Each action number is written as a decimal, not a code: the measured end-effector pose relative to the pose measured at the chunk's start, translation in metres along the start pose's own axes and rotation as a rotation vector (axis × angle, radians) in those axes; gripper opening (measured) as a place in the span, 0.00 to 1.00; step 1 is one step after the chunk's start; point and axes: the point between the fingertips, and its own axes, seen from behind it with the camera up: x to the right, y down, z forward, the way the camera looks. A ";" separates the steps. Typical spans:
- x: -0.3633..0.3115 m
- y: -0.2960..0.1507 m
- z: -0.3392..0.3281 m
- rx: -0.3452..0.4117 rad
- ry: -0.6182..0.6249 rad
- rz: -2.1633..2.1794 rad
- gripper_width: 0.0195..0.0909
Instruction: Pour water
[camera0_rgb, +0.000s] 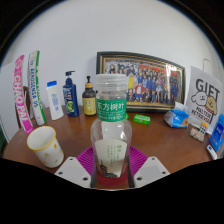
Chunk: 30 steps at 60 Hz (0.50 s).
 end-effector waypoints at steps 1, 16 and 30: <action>0.001 0.003 0.000 -0.003 0.000 -0.002 0.32; 0.000 0.010 -0.001 0.012 -0.009 0.021 0.46; -0.001 0.011 -0.029 -0.069 0.026 0.044 0.93</action>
